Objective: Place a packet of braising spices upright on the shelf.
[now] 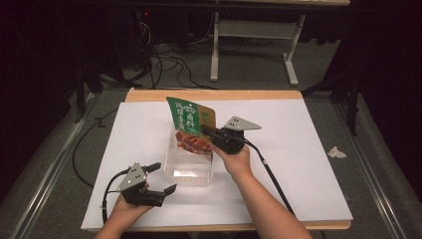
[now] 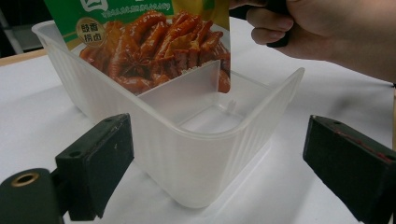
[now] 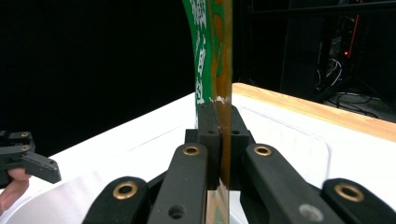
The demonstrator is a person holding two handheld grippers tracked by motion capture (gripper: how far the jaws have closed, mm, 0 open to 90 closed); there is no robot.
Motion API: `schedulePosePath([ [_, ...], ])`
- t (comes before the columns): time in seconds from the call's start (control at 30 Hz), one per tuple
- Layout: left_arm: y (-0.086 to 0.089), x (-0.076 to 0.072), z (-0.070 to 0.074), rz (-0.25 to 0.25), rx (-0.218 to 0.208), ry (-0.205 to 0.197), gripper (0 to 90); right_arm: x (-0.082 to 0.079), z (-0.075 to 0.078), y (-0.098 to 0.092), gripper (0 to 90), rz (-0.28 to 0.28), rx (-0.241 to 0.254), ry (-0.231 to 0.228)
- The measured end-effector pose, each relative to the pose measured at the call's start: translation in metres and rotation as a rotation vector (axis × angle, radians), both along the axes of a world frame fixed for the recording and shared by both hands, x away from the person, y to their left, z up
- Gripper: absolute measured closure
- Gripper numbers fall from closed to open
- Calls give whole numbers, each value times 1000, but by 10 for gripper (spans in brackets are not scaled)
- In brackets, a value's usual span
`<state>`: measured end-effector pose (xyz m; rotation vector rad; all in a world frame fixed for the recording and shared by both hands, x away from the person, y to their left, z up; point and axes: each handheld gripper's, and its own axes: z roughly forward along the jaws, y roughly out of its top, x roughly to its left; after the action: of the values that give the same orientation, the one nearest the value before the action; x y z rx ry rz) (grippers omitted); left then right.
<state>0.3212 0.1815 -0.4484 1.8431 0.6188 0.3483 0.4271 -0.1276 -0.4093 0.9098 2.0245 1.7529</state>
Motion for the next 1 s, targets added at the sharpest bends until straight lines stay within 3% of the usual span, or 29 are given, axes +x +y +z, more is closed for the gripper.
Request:
schedulePosePath([
  [0.17,0,0,0,0,-1,0,92,4,1,1,872,-8,-24,23],
  [0.77,0,0,0,1,0,-1,92,8,6,2,758,11,-33,57],
  [1.0,0,0,0,-1,1,2,92,11,9,2,600,14,-52,90],
])
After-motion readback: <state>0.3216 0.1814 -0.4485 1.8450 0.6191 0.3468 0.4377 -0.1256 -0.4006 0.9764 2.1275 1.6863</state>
